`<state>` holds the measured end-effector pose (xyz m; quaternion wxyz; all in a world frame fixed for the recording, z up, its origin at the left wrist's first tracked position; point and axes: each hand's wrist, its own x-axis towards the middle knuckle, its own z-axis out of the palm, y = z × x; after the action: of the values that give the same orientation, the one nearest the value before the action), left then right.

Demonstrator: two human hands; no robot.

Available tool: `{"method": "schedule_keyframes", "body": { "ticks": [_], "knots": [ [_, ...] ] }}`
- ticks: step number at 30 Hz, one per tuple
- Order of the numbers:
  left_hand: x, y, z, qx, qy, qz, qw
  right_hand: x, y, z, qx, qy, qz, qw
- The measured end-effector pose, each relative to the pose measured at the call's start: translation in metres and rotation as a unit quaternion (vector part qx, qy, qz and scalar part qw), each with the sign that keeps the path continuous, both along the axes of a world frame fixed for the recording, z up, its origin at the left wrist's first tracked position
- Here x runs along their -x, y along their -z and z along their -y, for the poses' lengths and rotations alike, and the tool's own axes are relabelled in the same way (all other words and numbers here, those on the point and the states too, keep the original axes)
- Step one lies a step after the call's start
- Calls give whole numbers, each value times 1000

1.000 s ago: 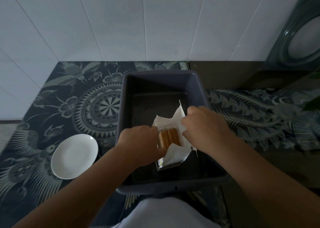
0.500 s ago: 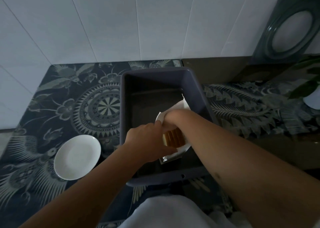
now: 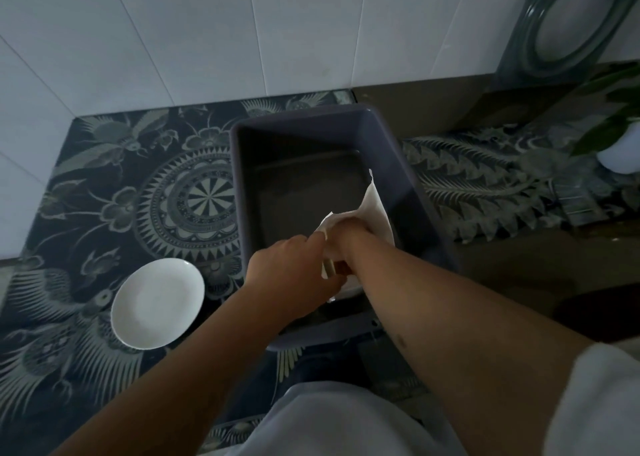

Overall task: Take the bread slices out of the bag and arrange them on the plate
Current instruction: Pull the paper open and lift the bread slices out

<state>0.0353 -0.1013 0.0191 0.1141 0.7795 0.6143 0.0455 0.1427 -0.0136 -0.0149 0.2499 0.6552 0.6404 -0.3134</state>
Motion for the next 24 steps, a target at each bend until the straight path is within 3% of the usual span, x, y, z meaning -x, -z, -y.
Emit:
{"method": "schedule_keyframes", "body": {
  "ticks": [7,15,21,24],
  "knots": [
    [5,0,4,-28,8,39,999,-4,22,4,-90,-15,14,996],
    [7,-1,-5,-18,39,58,997,-8,20,6,-169,-13,-54,984],
    [9,-5,-13,43,46,34,997,-17,-6,4,-138,-87,-19,987],
    [5,-11,-14,78,46,29,995,-14,-14,10,-151,-218,41,963]
  ]
}}
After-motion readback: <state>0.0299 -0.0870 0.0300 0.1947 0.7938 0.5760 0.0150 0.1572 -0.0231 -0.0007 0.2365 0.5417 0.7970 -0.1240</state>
